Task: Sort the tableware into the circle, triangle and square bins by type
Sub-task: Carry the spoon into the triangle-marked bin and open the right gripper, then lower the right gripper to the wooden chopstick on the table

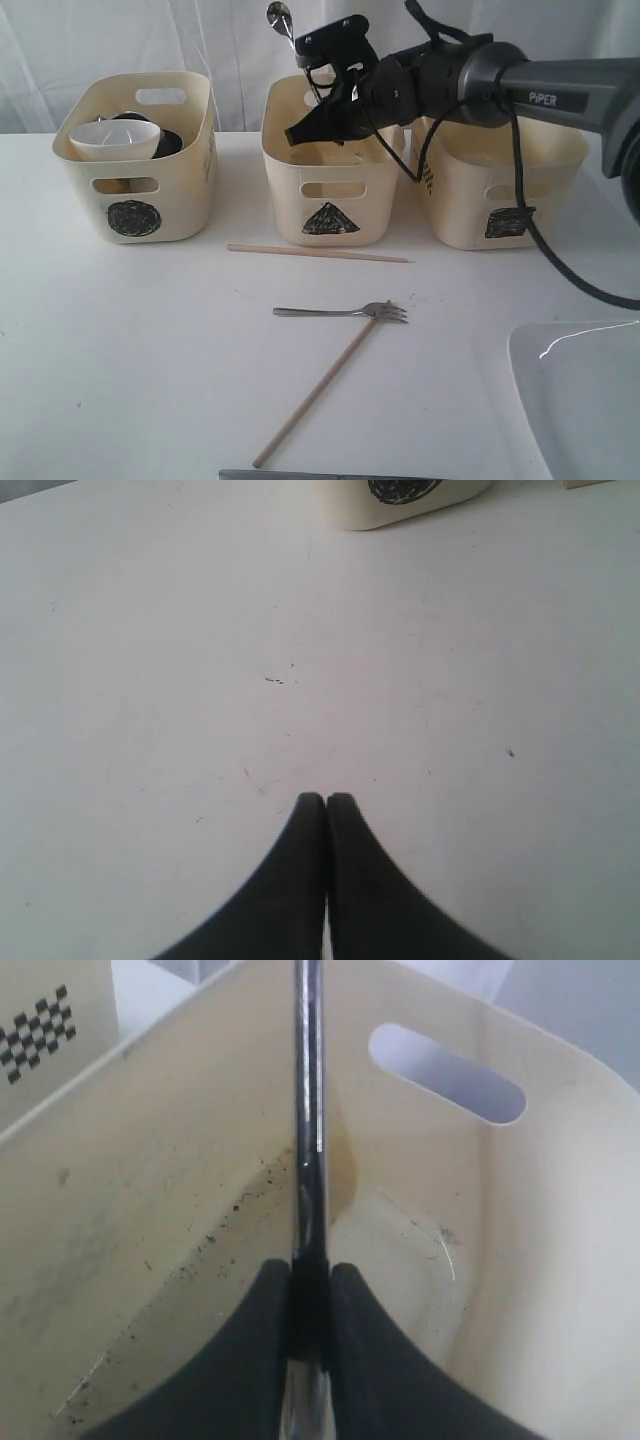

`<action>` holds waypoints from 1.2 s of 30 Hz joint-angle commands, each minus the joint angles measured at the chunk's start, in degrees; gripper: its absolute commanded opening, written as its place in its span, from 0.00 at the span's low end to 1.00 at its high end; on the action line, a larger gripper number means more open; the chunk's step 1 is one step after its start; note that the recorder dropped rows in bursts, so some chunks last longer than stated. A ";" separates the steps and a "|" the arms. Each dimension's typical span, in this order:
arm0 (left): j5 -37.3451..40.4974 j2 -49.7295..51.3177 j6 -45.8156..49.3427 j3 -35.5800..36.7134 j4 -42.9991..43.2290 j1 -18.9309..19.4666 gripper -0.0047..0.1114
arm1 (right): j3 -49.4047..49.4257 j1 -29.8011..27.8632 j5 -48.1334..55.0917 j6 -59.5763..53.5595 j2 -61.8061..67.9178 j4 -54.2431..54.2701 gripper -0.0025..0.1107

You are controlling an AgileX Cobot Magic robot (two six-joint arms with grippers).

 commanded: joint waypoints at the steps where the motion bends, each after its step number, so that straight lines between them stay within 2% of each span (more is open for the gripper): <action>1: 0.00 -0.22 0.18 0.12 -0.50 0.08 0.04 | -0.53 -0.49 -1.22 -3.16 0.63 -0.08 0.13; 9: 0.00 -0.22 0.18 0.12 -0.50 0.08 0.04 | -0.53 -0.49 -2.14 -3.16 0.40 -0.08 0.35; 19: 0.00 -0.22 0.18 0.12 -0.50 0.08 0.04 | -0.53 -0.49 5.17 -3.53 -8.31 -0.08 0.36; 25: 0.00 -0.22 0.18 0.12 -0.50 0.08 0.04 | -0.53 -0.49 21.51 -4.64 -16.95 -0.08 0.36; 28: 0.00 -0.22 0.18 0.12 -0.50 0.08 0.04 | -0.53 -0.49 33.14 -11.45 -20.37 0.76 0.36; 32: 0.00 -0.22 0.18 0.12 -0.50 0.08 0.04 | -0.41 -0.49 52.04 -27.27 -22.13 9.75 0.36; 36: 0.00 -0.22 0.18 0.12 -0.50 0.08 0.04 | 2.96 -0.49 54.65 -33.45 -22.25 17.83 0.36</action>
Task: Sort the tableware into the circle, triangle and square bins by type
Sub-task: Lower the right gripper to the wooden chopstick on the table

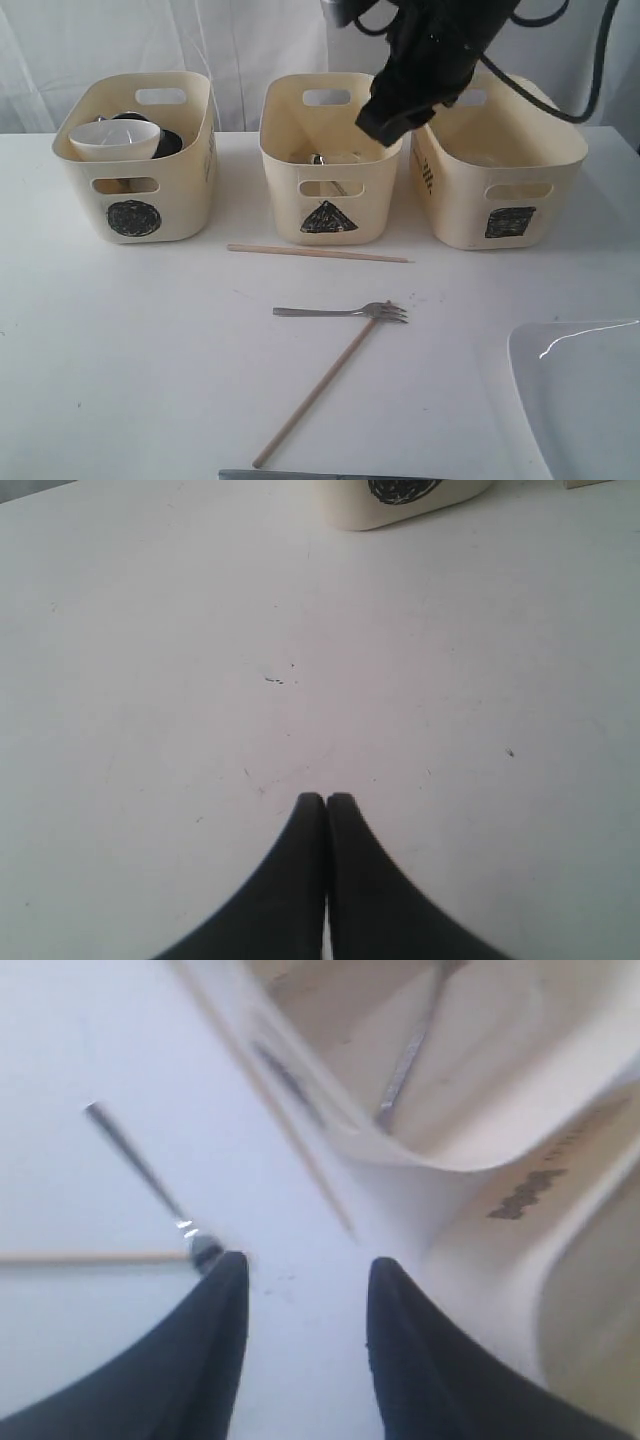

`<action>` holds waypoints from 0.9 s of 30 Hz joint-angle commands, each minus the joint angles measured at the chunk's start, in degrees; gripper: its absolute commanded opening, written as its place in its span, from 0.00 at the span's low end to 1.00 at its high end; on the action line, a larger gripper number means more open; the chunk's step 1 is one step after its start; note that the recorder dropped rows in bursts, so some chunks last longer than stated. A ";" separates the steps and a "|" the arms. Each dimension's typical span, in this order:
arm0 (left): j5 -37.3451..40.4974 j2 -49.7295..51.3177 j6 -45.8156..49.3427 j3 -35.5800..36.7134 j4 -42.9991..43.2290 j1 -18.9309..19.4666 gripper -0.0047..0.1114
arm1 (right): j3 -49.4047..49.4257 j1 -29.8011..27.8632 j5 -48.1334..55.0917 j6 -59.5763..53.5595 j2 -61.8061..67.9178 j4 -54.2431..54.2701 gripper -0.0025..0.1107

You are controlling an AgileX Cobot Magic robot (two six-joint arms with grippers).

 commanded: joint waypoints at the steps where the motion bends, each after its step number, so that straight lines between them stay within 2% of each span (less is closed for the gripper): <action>1: 0.00 -0.22 0.18 0.12 -0.50 0.08 0.04 | 4.30 -0.24 3.86 -8.98 -0.45 9.40 0.36; 4: 0.00 -0.22 0.18 0.12 -0.50 0.08 0.04 | 9.08 -0.10 3.86 -14.29 0.09 14.47 0.45; 8: -0.11 -0.22 0.18 0.12 -0.50 0.08 0.04 | 14.11 0.64 3.86 -14.57 1.04 16.91 0.60; 14: -0.11 -0.22 0.18 0.12 -0.50 0.08 0.04 | 17.74 3.88 3.86 -14.82 1.18 17.29 0.61; 17: -0.11 -0.22 0.18 0.12 -0.50 0.08 0.04 | 17.83 7.61 3.86 -19.38 1.18 17.29 0.60; 20: -0.11 -0.22 0.18 0.12 -0.50 0.08 0.04 | 17.83 12.17 1.53 -28.74 1.18 17.02 0.60; 24: -0.11 -0.22 0.18 0.12 -0.50 0.08 0.04 | 17.98 17.14 -2.02 -47.59 1.77 16.72 0.60; 27: -0.11 -0.22 0.18 0.12 -0.50 0.08 0.04 | 17.98 18.67 -2.63 -50.79 3.65 16.72 0.60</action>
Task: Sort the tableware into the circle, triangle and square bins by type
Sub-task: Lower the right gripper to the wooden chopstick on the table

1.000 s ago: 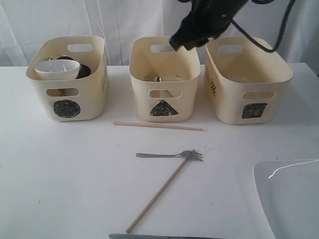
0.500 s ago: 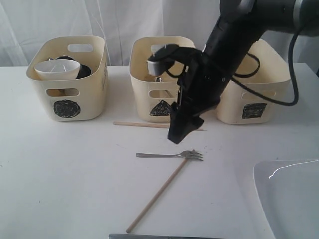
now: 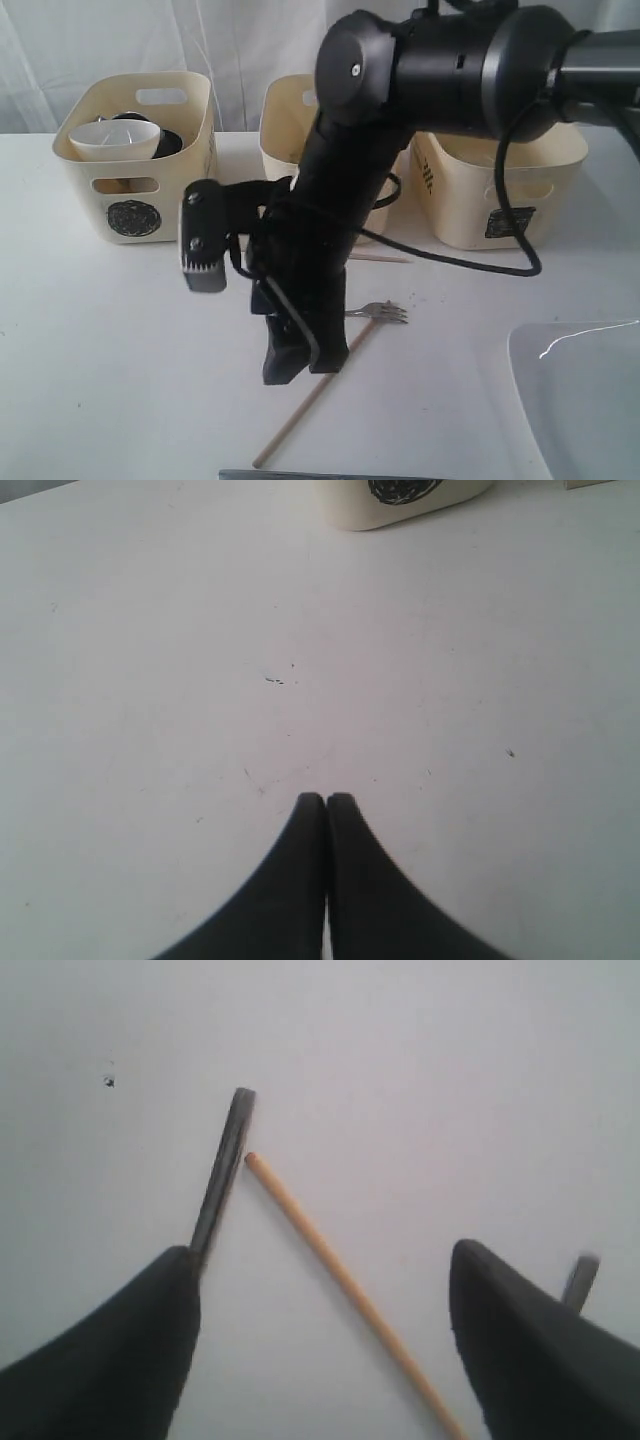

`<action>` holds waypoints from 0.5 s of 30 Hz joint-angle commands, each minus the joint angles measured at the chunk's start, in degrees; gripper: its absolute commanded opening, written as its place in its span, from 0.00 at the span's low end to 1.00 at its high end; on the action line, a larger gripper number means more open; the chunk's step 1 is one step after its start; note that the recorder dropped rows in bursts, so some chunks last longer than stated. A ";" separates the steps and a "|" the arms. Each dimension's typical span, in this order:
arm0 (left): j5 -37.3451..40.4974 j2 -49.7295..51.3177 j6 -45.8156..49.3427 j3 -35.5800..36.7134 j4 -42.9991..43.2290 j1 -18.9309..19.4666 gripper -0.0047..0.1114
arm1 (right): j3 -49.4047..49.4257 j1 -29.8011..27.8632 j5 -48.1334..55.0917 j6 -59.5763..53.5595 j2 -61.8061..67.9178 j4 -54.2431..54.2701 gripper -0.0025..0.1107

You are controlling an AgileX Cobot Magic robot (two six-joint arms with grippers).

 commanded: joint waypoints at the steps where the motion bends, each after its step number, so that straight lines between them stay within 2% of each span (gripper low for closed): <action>1: 0.00 -0.22 0.18 0.12 -0.50 0.08 0.04 | 0.38 2.21 -1.44 -7.72 2.59 -0.04 0.60; 15: 0.00 -0.22 0.18 0.12 -0.50 0.08 0.04 | 0.38 2.21 -0.79 -7.40 11.47 -8.91 0.59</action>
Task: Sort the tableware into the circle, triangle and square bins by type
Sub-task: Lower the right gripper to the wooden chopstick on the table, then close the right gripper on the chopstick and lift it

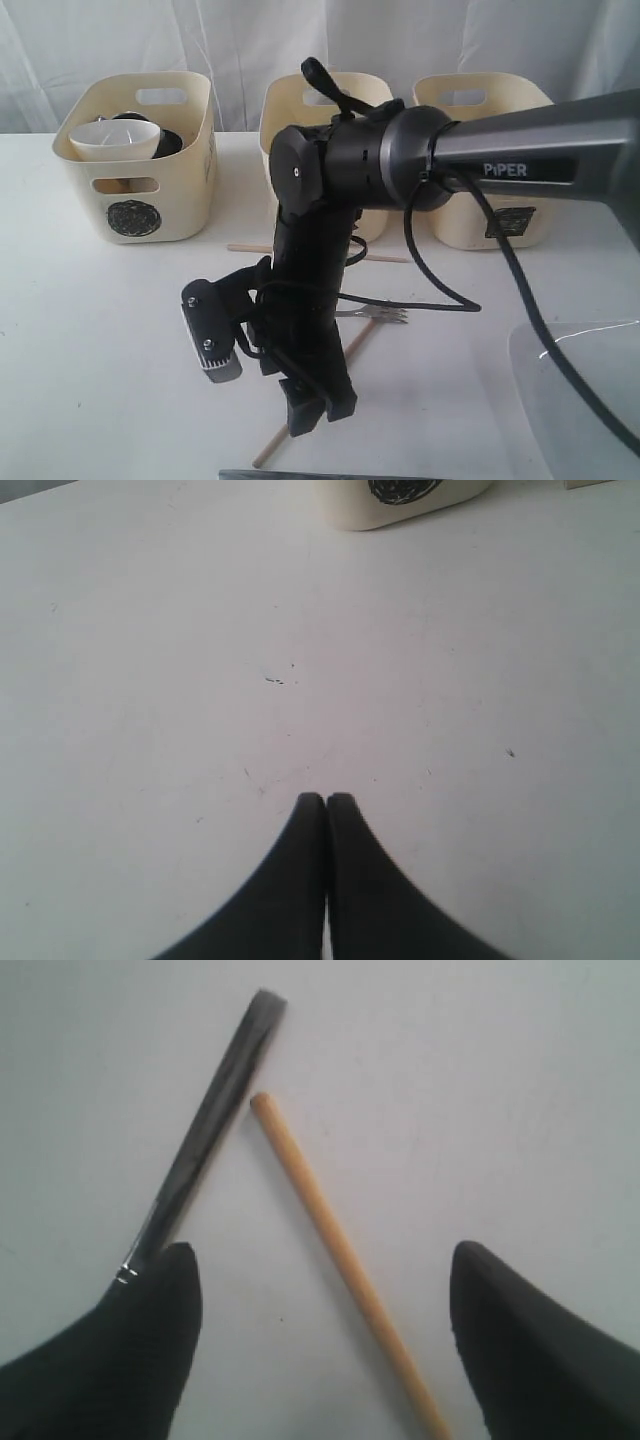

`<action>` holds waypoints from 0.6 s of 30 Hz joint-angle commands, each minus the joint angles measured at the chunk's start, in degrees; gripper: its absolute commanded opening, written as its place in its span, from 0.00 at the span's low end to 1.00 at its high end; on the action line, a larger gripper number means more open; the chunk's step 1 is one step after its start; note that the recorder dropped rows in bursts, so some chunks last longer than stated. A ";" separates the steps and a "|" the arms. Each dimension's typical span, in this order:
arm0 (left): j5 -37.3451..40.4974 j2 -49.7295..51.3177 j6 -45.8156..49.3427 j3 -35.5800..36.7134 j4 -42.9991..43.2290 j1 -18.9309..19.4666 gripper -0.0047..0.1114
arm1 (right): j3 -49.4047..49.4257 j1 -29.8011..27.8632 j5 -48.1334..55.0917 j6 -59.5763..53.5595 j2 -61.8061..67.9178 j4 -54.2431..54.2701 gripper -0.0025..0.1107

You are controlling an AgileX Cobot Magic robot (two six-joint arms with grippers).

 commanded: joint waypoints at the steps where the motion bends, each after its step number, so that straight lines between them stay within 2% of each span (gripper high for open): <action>1: 0.00 -0.22 0.18 0.12 -0.50 0.08 0.04 | 0.24 0.07 -0.38 -0.52 0.90 -4.19 0.58; 7: 0.00 -0.22 0.18 0.12 -0.50 0.08 0.04 | 0.24 0.07 -1.57 -2.66 2.83 -5.47 0.46; 13: 0.00 -0.22 0.18 0.12 -0.50 0.08 0.04 | 0.24 0.07 -4.34 -2.55 4.38 -11.65 0.46; 18: 0.00 -0.22 0.18 0.12 -0.50 0.08 0.04 | 0.24 0.07 -8.05 -2.12 4.38 -12.29 0.46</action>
